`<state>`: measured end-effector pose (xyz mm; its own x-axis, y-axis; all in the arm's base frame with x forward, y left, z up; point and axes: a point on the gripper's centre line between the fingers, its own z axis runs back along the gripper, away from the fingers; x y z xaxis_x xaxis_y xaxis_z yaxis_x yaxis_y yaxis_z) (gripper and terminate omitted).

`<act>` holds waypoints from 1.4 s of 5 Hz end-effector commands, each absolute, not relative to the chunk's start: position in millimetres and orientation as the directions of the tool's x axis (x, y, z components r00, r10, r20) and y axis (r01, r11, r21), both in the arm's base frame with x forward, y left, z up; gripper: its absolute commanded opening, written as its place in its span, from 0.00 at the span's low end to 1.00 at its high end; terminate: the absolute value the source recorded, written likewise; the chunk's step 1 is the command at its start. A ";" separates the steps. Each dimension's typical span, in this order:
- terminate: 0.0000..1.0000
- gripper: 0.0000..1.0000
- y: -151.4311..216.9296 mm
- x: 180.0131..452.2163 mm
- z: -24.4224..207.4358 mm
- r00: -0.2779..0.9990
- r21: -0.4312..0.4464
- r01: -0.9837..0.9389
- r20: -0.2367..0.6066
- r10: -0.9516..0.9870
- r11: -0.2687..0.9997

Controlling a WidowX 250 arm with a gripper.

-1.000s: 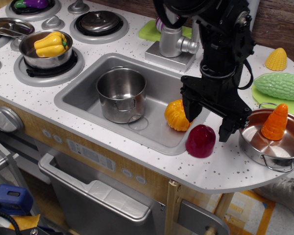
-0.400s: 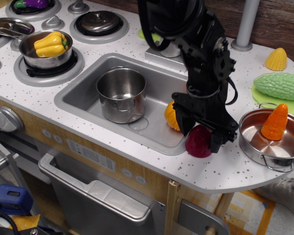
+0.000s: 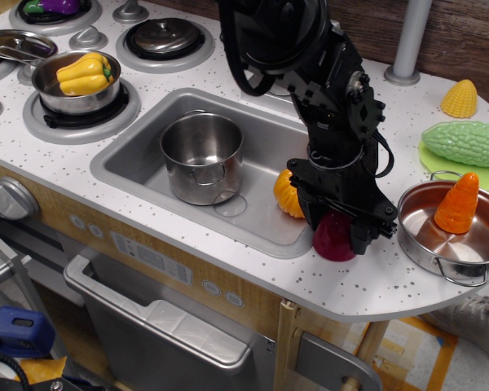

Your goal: Put sweet potato in pot which is in sink

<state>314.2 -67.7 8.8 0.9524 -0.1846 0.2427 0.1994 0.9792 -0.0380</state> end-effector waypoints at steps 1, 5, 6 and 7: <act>0.00 0.00 -46.7 331.6 57.2 0.935 0.054 0.267 0.226 -0.272 0.962; 0.00 0.00 58.7 372.8 64.2 0.852 0.208 0.434 0.223 -0.474 0.877; 0.00 0.00 92.4 384.3 55.8 0.842 0.177 0.463 0.219 -0.493 0.868; 0.00 0.00 115.7 393.1 42.6 0.815 0.173 0.494 0.248 -0.523 0.852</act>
